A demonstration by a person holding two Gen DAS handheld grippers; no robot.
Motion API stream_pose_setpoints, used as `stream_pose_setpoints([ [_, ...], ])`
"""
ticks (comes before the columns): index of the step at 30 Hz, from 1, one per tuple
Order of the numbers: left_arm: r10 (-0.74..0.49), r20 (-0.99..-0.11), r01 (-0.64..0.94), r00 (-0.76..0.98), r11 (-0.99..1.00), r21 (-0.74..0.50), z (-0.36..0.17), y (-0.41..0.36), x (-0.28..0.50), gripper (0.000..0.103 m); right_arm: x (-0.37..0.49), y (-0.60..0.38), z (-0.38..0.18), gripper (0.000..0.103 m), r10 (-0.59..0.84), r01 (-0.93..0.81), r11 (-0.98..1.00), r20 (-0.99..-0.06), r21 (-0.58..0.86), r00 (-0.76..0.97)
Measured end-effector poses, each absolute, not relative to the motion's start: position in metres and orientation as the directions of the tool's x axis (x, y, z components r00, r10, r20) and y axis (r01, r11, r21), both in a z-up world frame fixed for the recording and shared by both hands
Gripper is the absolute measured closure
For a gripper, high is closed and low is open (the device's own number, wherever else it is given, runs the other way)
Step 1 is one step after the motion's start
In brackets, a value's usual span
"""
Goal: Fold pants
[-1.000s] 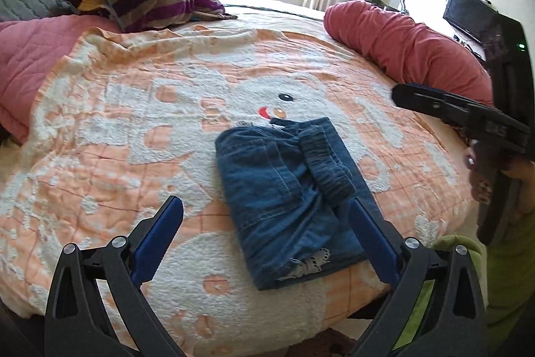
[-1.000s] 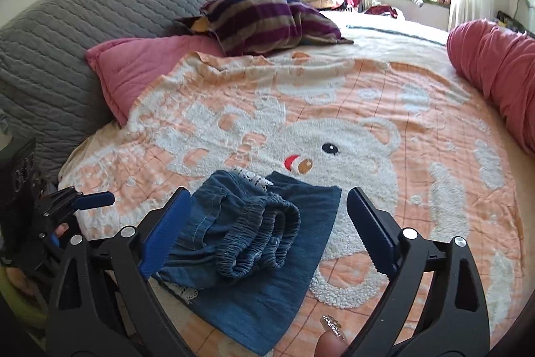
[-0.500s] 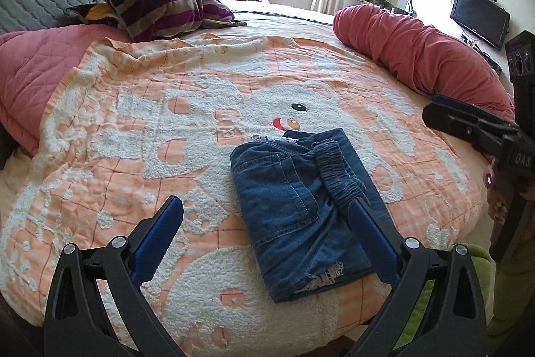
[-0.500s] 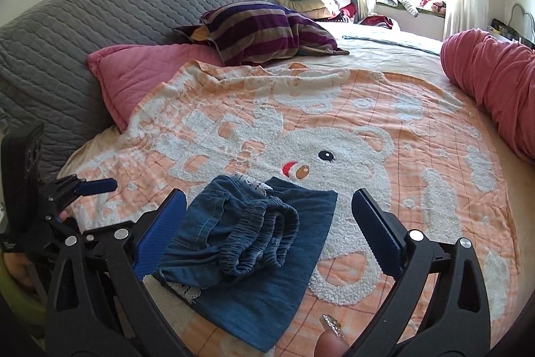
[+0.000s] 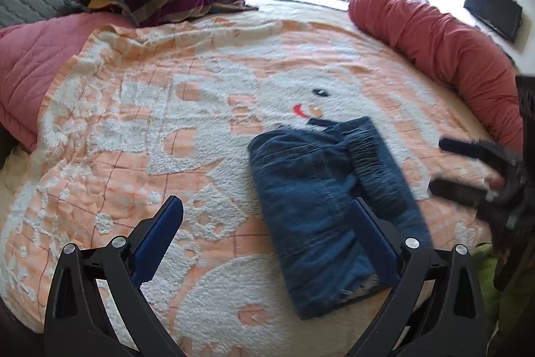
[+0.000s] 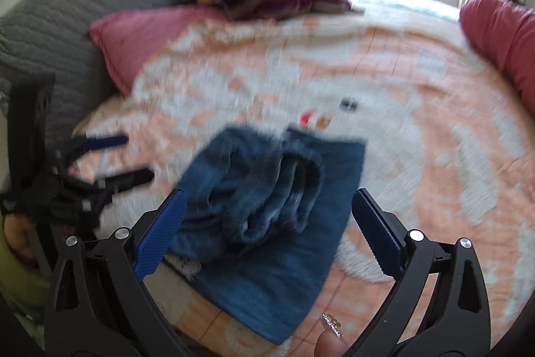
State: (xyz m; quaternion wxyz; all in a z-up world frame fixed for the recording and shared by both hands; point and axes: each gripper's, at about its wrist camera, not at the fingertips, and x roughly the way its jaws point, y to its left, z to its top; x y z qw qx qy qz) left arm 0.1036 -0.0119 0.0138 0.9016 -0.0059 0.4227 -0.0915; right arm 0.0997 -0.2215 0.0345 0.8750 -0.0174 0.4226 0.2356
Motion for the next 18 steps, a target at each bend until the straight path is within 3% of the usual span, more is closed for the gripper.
stream_pose_setpoints([
  [5,-0.157,-0.788,0.141,0.595,0.986,-0.091,-0.003,-0.008,0.115,0.004,0.117,-0.212,-0.007,0.015,0.384,-0.381,0.899,-0.808,0.217,0.446],
  [6,-0.159,-0.79,0.14,0.593,0.986,-0.093,-0.005,-0.008,0.115,0.004,0.119,-0.211,-0.012,0.026,0.39,-0.378,0.897,-0.812,0.229,0.435],
  [7,-0.161,-0.791,0.139,0.59,0.986,-0.097,-0.006,-0.008,0.116,0.004,0.121,-0.209,-0.018,0.048,0.414,-0.386,0.886,-0.81,0.255,0.415],
  [10,-0.166,-0.794,0.144,0.584,0.985,-0.101,-0.009,-0.009,0.116,0.004,0.117,-0.21,-0.024,0.065,0.444,-0.397,0.871,-0.807,0.288,0.39],
  [12,-0.17,-0.794,0.148,0.584,0.984,-0.101,-0.009,-0.009,0.115,0.004,0.108,-0.212,-0.016,0.069,0.455,-0.402,0.867,-0.796,0.295,0.399],
  [18,-0.178,-0.782,0.157,0.597,0.982,-0.104,-0.002,-0.012,0.113,0.004,0.097,-0.215,-0.015,0.068,0.426,-0.389,0.881,-0.81,0.27,0.403],
])
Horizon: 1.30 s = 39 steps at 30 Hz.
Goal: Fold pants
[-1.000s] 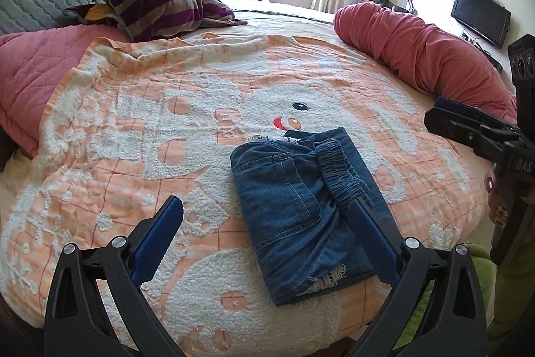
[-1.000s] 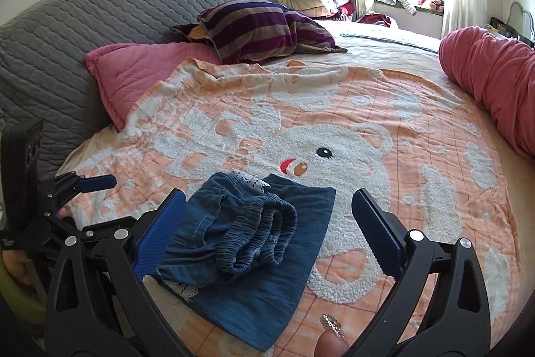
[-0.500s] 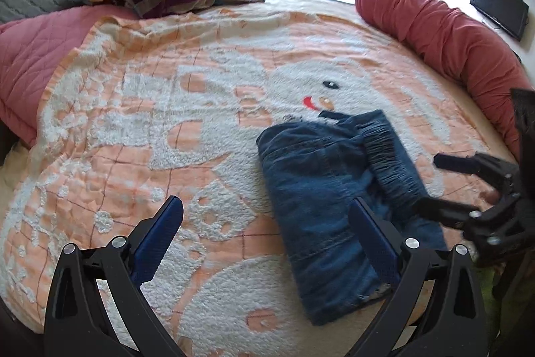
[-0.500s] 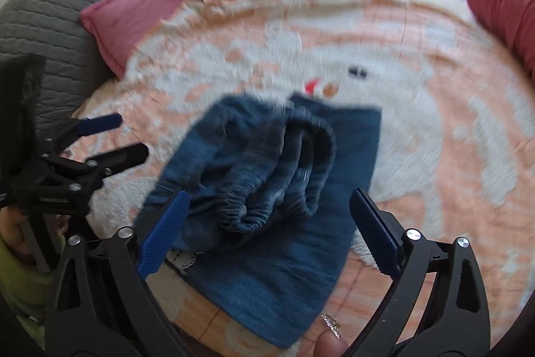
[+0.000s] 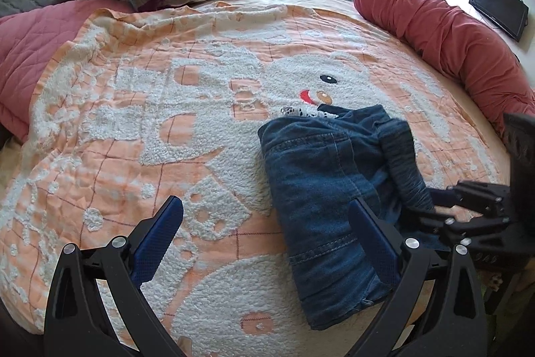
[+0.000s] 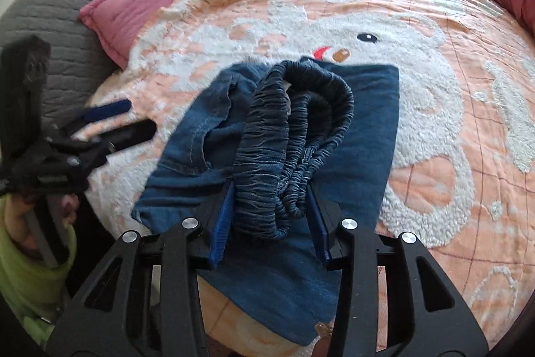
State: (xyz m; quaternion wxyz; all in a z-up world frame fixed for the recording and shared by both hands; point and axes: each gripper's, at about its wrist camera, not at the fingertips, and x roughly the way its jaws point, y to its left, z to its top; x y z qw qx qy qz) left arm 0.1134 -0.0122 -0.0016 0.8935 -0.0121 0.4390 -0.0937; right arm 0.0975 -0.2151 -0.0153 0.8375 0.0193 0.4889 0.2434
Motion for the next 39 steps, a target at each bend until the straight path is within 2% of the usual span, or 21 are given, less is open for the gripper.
stream_pose_setpoints([
  [10,-0.183,-0.765,0.167,0.618,0.981,-0.099,0.011,-0.013,0.108,0.004,0.089,-0.228,0.011,0.041,0.409,-0.36,0.899,-0.771,0.25,0.488],
  [22,-0.156,-0.753,0.169,0.64,0.984,-0.06,0.013,-0.018,0.114,0.004,0.09,-0.24,0.049,0.025,0.293,-0.308,0.945,-0.701,0.11,0.65],
  [33,-0.144,-0.766,0.186,0.626,0.982,-0.032,-0.003,-0.027,0.123,0.004,0.103,-0.246,0.025,0.024,0.24,-0.264,0.961,-0.737,0.086,0.632],
  [39,-0.141,-0.779,0.192,0.61,0.981,-0.027,-0.014,-0.032,0.129,0.004,0.111,-0.25,0.009,0.024,0.254,-0.251,0.96,-0.76,0.123,0.598],
])
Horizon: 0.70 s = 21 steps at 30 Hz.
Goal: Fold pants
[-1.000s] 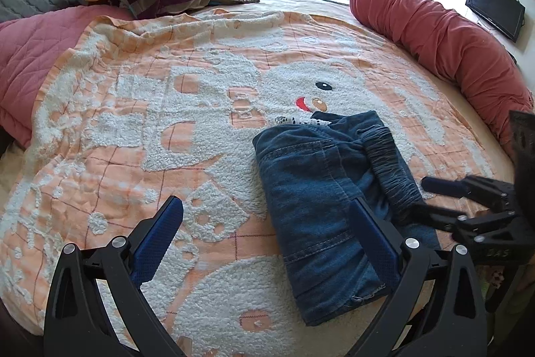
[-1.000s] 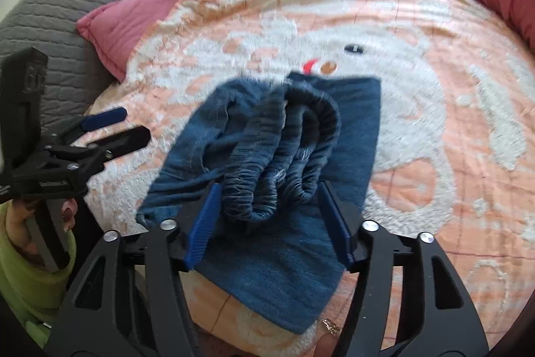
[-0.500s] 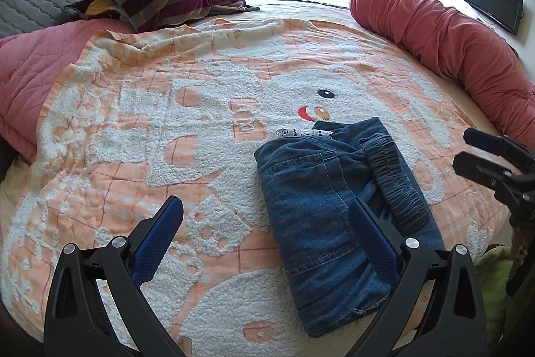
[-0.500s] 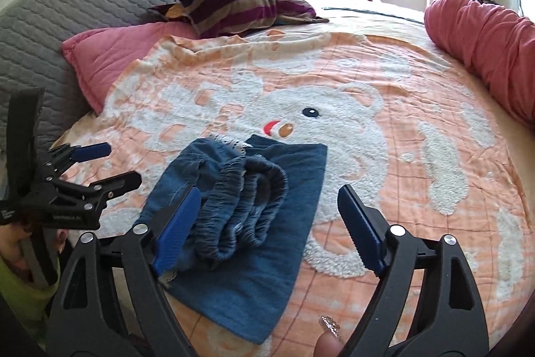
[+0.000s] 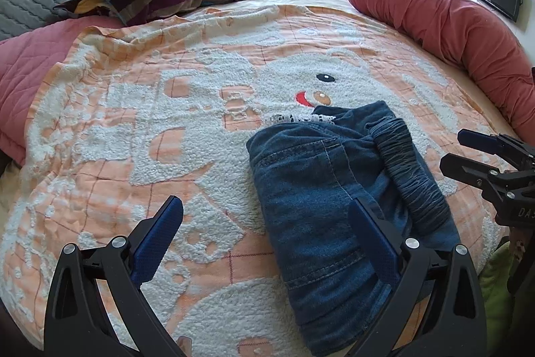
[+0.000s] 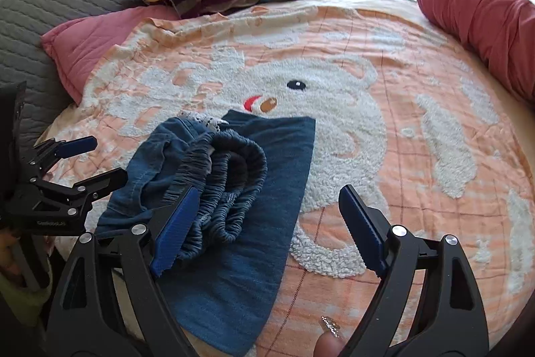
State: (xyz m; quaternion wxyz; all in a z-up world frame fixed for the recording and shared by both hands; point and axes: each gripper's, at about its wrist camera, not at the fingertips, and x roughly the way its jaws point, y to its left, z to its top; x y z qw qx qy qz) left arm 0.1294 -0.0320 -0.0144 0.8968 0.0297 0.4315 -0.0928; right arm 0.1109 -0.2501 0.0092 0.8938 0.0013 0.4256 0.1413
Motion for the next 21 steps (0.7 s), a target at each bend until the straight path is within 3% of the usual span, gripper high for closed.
stream_pose_setpoints([
  [5,-0.14,-0.79,0.198,0.597,0.98,-0.024,-0.026,-0.035,0.136,0.004,0.118,-0.251,-0.007,0.025,0.281,-0.24,0.955,-0.781,0.173,0.558],
  [10,-0.159,-0.798,0.215,0.581,0.976,-0.038,-0.04,-0.039,0.141,0.005,0.125,-0.249,-0.024,0.037,0.336,-0.245,0.939,-0.795,0.241,0.504],
  [13,-0.19,-0.804,0.229,0.564,0.971,-0.069,-0.047,-0.04,0.144,0.006,0.128,-0.249,-0.034,0.038,0.371,-0.245,0.927,-0.799,0.285,0.473],
  [15,-0.221,-0.808,0.244,0.547,0.965,-0.099,-0.052,-0.043,0.146,0.013,0.13,-0.251,-0.039,0.038,0.398,-0.242,0.916,-0.795,0.32,0.457],
  [17,-0.269,-0.807,0.264,0.525,0.953,-0.146,-0.056,-0.046,0.147,0.029,0.133,-0.253,-0.044,0.038,0.415,-0.236,0.909,-0.794,0.343,0.444],
  [21,-0.302,-0.806,0.281,0.509,0.943,-0.176,-0.06,-0.054,0.148,0.039,0.135,-0.252,-0.049,0.038,0.434,-0.241,0.9,-0.79,0.363,0.432],
])
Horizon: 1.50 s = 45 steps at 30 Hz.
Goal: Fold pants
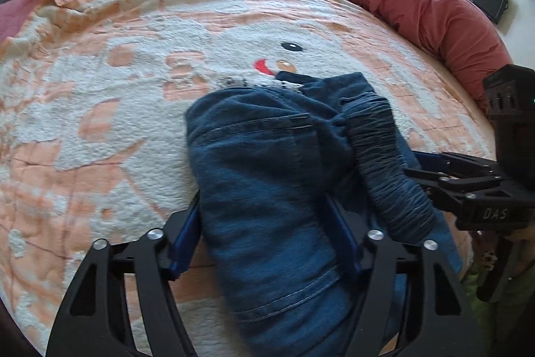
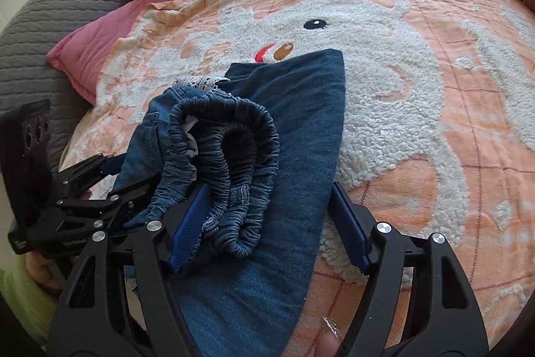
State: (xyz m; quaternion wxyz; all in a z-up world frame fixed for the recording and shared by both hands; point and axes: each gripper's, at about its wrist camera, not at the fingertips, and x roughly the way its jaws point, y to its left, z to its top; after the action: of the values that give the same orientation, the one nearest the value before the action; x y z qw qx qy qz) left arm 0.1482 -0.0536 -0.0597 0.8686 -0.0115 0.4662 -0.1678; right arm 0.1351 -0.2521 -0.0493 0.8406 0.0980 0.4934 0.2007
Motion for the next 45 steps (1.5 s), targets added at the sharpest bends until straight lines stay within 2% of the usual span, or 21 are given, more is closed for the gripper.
stream_pose_setpoints([
  [2,-0.292,-0.805,0.294,0.516,0.943,-0.154,-0.059,-0.059,0.146,0.044,0.135,-0.251,-0.049,0.04,0.435,-0.247,0.9,-0.789,0.36,0.434],
  [3,-0.289,-0.804,0.296,0.52,0.944,-0.147,-0.058,-0.06,0.145,0.045,0.134,-0.25,-0.049,0.047,0.436,-0.256,0.899,-0.787,0.355,0.436],
  [4,-0.287,-0.803,0.297,0.523,0.944,-0.144,-0.058,-0.06,0.144,0.047,0.133,-0.248,-0.048,0.059,0.451,-0.273,0.891,-0.781,0.363,0.432],
  [7,-0.28,-0.795,0.299,0.538,0.945,-0.131,-0.054,-0.063,0.142,0.054,0.13,-0.239,-0.044,0.068,0.444,-0.308,0.891,-0.778,0.333,0.445],
  [10,-0.278,-0.786,0.312,0.552,0.943,-0.114,-0.048,-0.066,0.139,0.067,0.127,-0.233,-0.039,0.073,0.432,-0.336,0.893,-0.774,0.298,0.463],
  [13,-0.281,-0.779,0.313,0.561,0.943,-0.115,-0.042,-0.067,0.138,0.069,0.123,-0.229,-0.034,0.076,0.417,-0.352,0.898,-0.764,0.264,0.492],
  [20,-0.321,-0.758,0.313,0.568,0.936,-0.162,-0.028,-0.061,0.143,0.074,0.121,-0.22,-0.017,0.082,0.419,-0.392,0.892,-0.733,0.224,0.536],
  [36,-0.295,-0.681,0.279,0.67,0.951,-0.137,0.015,-0.048,0.195,0.074,0.176,-0.199,0.015,0.082,0.398,-0.423,0.895,-0.688,0.144,0.607],
  [45,-0.278,-0.678,0.25,0.681,0.958,-0.142,0.006,-0.039,0.219,0.074,0.208,-0.189,0.008,0.082,0.386,-0.422,0.897,-0.702,0.132,0.599],
])
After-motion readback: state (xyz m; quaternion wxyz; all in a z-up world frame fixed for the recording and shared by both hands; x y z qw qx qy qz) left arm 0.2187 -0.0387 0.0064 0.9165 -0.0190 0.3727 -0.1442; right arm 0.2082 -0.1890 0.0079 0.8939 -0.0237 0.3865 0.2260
